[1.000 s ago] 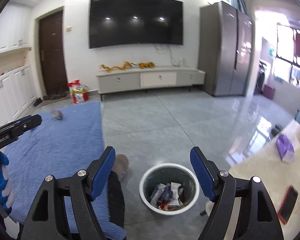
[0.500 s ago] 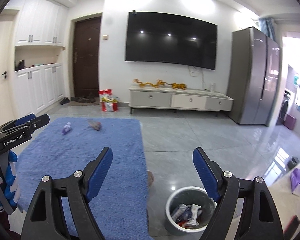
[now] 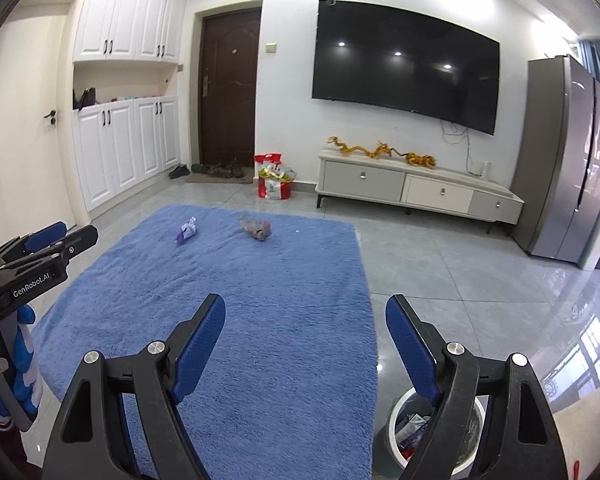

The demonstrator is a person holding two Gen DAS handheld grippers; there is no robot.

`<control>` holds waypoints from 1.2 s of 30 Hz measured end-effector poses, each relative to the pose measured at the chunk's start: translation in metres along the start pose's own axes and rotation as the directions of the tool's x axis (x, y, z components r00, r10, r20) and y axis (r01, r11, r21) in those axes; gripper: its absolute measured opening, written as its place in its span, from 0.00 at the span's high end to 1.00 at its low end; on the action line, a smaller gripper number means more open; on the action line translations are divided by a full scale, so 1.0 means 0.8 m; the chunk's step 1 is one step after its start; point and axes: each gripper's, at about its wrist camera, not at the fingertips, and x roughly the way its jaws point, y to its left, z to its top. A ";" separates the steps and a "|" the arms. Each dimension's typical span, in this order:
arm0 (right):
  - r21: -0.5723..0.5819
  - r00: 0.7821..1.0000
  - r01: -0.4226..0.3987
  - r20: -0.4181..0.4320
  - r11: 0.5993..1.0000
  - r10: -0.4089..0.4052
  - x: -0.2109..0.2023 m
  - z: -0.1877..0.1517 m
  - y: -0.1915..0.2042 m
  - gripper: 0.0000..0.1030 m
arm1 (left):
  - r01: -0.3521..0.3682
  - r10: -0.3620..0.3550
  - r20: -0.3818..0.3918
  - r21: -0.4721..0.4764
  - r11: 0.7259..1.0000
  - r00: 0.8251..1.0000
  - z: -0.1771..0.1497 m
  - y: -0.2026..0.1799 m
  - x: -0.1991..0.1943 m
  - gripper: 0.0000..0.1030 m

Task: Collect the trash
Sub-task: 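Move both tools back over the rug toward the purple wrapper and bottle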

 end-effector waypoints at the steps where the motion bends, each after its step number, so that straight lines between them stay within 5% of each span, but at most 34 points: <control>1: -0.002 1.000 -0.005 -0.008 1.000 0.005 0.006 0.000 0.002 0.21 | -0.003 0.003 -0.010 -0.006 1.000 1.000 -0.002 0.004 0.005 0.34; 15: 0.029 0.991 -0.059 -0.119 0.998 0.062 0.105 0.008 0.011 0.21 | -0.051 0.040 -0.153 -0.068 0.996 0.987 -0.021 0.048 0.080 0.34; 36: 0.021 0.958 -0.126 -0.258 0.992 0.127 0.240 0.016 0.042 0.21 | -0.167 0.124 -0.348 -0.096 0.981 0.929 -0.040 0.108 0.195 0.34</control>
